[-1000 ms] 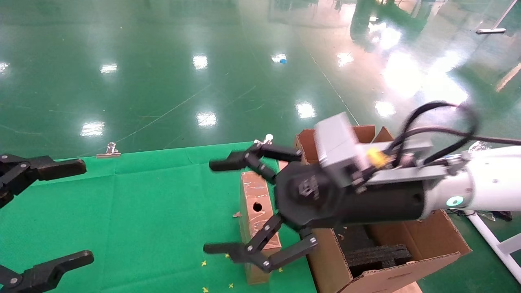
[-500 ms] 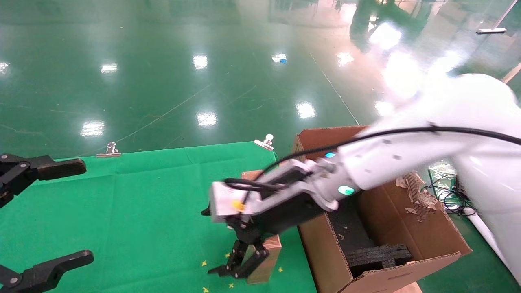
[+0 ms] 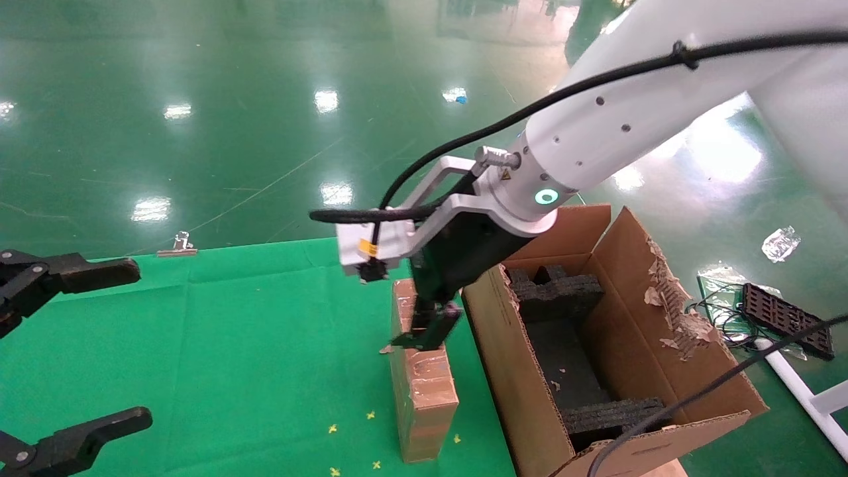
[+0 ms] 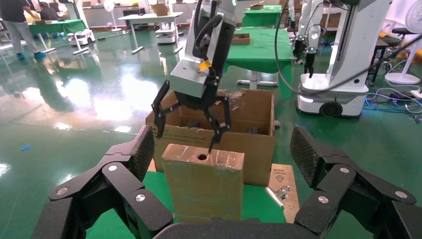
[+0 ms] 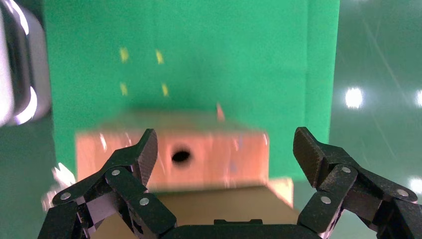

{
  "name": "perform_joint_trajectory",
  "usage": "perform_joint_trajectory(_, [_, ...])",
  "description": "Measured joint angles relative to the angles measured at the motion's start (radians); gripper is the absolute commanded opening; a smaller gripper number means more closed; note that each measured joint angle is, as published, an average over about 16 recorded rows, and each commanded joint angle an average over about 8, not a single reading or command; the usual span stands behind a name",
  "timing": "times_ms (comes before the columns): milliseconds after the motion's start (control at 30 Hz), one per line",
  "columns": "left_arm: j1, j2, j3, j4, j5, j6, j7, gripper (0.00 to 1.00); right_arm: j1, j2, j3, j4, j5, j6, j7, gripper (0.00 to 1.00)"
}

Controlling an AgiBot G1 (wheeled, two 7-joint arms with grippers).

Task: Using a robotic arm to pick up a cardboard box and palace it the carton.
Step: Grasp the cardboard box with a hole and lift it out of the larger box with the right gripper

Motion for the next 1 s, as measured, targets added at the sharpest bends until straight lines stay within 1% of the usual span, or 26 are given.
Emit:
perform_joint_trajectory(133, [0.0,0.0,0.0,0.0,0.0,0.0,0.0,1.0,0.072,-0.005,-0.116,0.001,0.022,0.006,0.036,1.0])
perform_joint_trajectory(300, [0.0,0.0,0.001,0.0,0.0,0.0,0.0,1.0,0.121,-0.015,-0.229,0.001,0.048,0.018,0.075,1.0])
perform_joint_trajectory(433, [0.0,0.0,0.001,0.0,-0.001,0.0,0.0,1.0,0.139,-0.019,-0.286,0.001,0.07,0.029,0.105,1.0])
perform_joint_trajectory(633, [0.0,-0.001,0.001,0.0,-0.001,-0.001,0.001,1.0,0.161,-0.018,-0.332,-0.003,0.084,0.043,0.166,1.0])
perform_joint_trajectory(800, [0.0,-0.001,0.002,0.0,-0.001,-0.001,0.001,1.0,0.18,-0.02,-0.354,-0.037,0.107,0.038,0.272,1.0])
perform_joint_trajectory(1000, [0.0,-0.001,0.002,0.0,-0.001,-0.001,0.001,1.0,0.198,-0.036,-0.374,-0.142,0.154,0.028,0.454,1.0])
